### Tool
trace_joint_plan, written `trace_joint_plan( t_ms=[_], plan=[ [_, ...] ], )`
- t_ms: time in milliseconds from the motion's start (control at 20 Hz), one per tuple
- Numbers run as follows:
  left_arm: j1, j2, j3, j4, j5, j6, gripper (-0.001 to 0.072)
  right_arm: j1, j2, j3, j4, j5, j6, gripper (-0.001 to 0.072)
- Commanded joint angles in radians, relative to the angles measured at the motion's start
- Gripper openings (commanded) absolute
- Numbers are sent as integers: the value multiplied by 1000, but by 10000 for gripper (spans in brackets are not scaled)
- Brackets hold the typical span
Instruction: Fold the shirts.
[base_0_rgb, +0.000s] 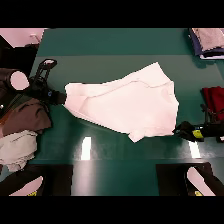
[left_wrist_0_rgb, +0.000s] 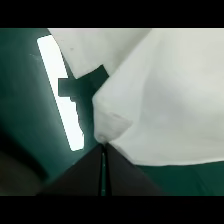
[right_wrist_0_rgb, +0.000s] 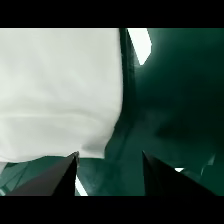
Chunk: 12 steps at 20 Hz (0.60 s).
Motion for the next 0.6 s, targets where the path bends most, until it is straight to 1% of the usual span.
trace_joint_plan(
  t_ms=[0, 50, 100, 200, 250, 350, 400, 550],
  plan=[
    [8, 2, 0, -21, 2, -1, 22, -12, 3, -43, 95, -92, -24, 401],
    [8, 2, 0, -22, 1, -1, 22, -4, 3, -43, 119, -108, -25, 366],
    [8, 2, 0, -22, 2, -1, 22, 14, 3, -43, 134, -126, -25, 365],
    [8, 2, 0, -22, 0, -1, 22, 64, 3, -43, 134, -153, -25, 289],
    [8, 2, 0, -22, 0, -1, 22, 92, 3, -43, 134, -162, -25, 282],
    [8, 2, 0, -23, 0, -1, 22, 153, 3, -43, 132, -182, -25, 31],
    [8, 2, 0, -23, 1, -1, 22, 178, 5, -42, 132, -194, -24, 17],
    [8, 12, 1, -19, 25, -1, 21, 218, 44, -7, 132, -210, -20, 15]
  ],
)
